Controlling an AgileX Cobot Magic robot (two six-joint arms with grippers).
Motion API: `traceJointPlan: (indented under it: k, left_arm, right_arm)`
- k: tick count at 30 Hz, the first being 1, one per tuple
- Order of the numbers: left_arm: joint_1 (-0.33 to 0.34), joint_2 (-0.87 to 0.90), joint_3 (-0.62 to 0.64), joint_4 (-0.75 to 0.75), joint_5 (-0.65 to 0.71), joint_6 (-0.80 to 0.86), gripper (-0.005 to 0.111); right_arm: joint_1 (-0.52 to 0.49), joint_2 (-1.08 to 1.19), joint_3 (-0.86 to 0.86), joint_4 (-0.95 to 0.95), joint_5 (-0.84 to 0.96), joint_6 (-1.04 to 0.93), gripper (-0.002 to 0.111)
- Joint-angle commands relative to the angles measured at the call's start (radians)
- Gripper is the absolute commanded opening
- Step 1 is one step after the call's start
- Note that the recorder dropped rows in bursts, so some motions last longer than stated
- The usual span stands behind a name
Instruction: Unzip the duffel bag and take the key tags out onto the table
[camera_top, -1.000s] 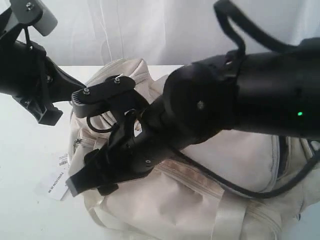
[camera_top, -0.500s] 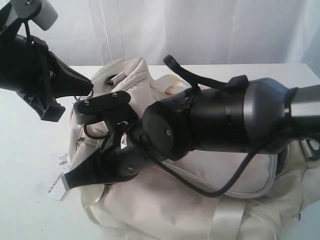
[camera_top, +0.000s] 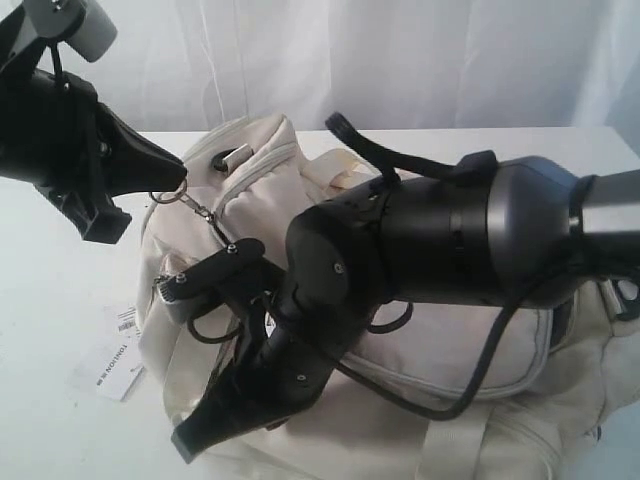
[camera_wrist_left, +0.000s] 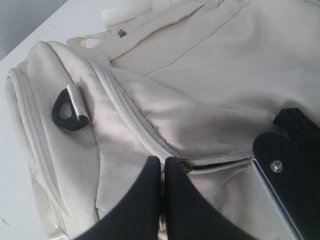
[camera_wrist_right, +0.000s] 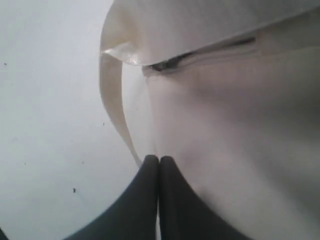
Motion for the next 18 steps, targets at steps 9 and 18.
traceJointPlan:
  k: [9, 18]
  left_arm:
    - [0.003, -0.006, -0.005, -0.028, 0.001, 0.005, 0.0]
    - [0.003, -0.006, -0.005, -0.028, 0.007, 0.006, 0.0]
  right_arm:
    - [0.003, -0.002, 0.003, 0.143, -0.336, 0.002, 0.035]
    - [0.003, 0.002, 0.003, 0.141, -0.457, 0.066, 0.081]
